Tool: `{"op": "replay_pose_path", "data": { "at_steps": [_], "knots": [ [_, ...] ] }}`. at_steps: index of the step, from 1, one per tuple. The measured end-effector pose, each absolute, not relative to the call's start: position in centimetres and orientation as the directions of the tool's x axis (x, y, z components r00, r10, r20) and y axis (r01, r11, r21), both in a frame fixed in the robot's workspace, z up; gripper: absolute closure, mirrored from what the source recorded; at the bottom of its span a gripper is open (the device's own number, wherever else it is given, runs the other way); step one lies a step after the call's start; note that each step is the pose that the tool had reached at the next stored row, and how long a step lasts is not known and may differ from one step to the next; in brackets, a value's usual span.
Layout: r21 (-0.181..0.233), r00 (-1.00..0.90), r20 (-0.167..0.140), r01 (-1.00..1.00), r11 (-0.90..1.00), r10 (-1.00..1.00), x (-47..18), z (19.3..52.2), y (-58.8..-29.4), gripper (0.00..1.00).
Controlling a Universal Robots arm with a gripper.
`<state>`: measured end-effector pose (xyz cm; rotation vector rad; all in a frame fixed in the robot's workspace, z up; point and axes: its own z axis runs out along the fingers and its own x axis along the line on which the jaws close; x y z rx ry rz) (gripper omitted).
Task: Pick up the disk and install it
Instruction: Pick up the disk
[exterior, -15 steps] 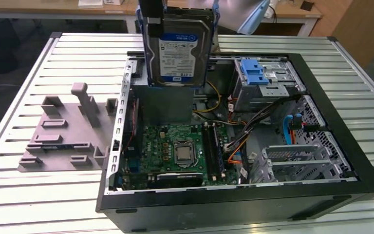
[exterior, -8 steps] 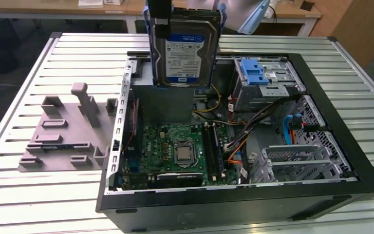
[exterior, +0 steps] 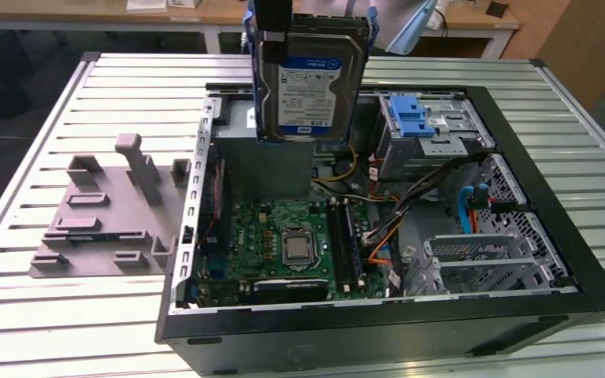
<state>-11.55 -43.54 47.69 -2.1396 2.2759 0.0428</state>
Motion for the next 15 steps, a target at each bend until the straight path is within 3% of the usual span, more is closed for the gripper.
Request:
{"op": "replay_pose_path", "data": {
  "at_steps": [15],
  "knots": [
    [0.008,-0.066,-0.032,-0.998,0.065,-0.997,-9.7,47.7,-44.0,0.64]
  ]
}}
